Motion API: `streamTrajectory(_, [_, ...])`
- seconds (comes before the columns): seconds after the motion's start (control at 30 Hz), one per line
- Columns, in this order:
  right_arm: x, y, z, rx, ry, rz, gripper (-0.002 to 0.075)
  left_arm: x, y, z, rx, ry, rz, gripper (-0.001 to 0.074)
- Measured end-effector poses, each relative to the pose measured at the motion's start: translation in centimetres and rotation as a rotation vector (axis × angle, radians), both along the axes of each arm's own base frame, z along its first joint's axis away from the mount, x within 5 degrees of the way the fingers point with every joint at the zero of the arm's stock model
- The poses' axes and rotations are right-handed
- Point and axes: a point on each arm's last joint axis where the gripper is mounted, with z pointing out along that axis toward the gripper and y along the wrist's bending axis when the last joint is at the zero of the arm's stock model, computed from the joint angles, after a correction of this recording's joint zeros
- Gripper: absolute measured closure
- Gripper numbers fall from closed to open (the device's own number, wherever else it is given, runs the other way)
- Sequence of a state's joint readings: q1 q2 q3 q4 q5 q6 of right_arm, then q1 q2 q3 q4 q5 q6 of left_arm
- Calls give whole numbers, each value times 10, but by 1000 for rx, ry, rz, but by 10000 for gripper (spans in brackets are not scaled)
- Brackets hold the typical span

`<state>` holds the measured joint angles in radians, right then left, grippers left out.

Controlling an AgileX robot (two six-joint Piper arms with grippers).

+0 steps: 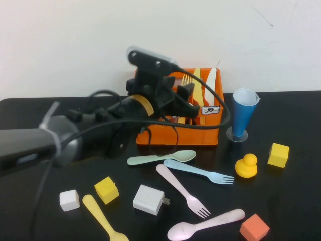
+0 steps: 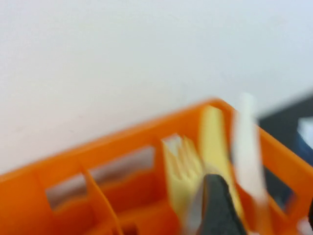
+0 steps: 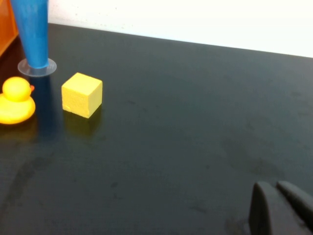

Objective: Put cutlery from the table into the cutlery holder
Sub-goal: Place the fork on the box, then pick up the fork

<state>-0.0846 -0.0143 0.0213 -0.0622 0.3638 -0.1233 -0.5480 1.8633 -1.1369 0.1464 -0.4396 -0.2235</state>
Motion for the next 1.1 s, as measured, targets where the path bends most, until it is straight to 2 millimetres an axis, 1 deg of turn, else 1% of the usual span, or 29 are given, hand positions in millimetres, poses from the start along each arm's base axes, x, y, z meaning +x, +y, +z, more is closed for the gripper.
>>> streamTrajectory(0.07, [0, 0, 0, 0, 0, 0, 730, -15, -3, 14, 87, 40, -37, 402])
streamTrajectory(0.13, [0, 0, 0, 0, 0, 0, 730, -33, -6, 27, 177, 86, -61, 469])
streamTrajectory(0.17, [0, 0, 0, 0, 0, 0, 730, -41, -6, 29, 227, 126, -63, 521])
streamTrajectory(0.2, [0, 0, 0, 0, 0, 0, 730, -44, -8, 30, 239, 131, -69, 533])
streamTrajectory(0.23, [0, 0, 0, 0, 0, 0, 730, -49, -8, 32, 268, 152, -73, 567])
streamTrajectory(0.27, [0, 0, 0, 0, 0, 0, 730, -59, -9, 34, 329, 192, -77, 633])
streamTrajectory(0.3, [0, 0, 0, 0, 0, 0, 730, -76, -11, 32, 456, 252, -109, 690])
streamTrajectory(0.4, [0, 0, 0, 0, 0, 0, 730, -99, -15, 22, 654, 344, -214, 720])
streamTrajectory(0.47, [0, 0, 0, 0, 0, 0, 730, -110, -16, 14, 751, 410, -302, 727])
streamTrajectory(0.57, [0, 0, 0, 0, 0, 0, 730, -120, -15, 7, 860, 459, -449, 730])
streamTrajectory(0.63, [0, 0, 0, 0, 0, 0, 730, -124, -13, 2, 955, 433, -559, 730])
streamTrajectory(0.67, [0, 0, 0, 0, 0, 0, 730, -124, -13, 0, 991, 417, -599, 730])
streamTrajectory(0.73, [0, 0, 0, 0, 0, 0, 730, -124, -13, 0, 1019, 398, -625, 731])
streamTrajectory(0.77, [0, 0, 0, 0, 0, 0, 730, -123, -12, -1, 1043, 378, -647, 731])
streamTrajectory(0.8, [0, 0, 0, 0, 0, 0, 730, -120, -13, -1, 1100, 297, -692, 732])
streamTrajectory(0.83, [0, 0, 0, 0, 0, 0, 730, -117, -15, 1, 1115, 225, -696, 731])
streamTrajectory(0.87, [0, 0, 0, 0, 0, 0, 730, -114, -16, 1, 1115, 192, -692, 726])
streamTrajectory(0.97, [0, 0, 0, 0, 0, 0, 730, -107, -24, -2, 1096, 110, -678, 664])
streamTrajectory(1.03, [0, 0, 0, 0, 0, 0, 730, -102, -29, -11, 1093, 93, -678, 577])
streamTrajectory(1.1, [0, 0, 0, 0, 0, 0, 730, -98, -33, -24, 1107, 97, -687, 482])
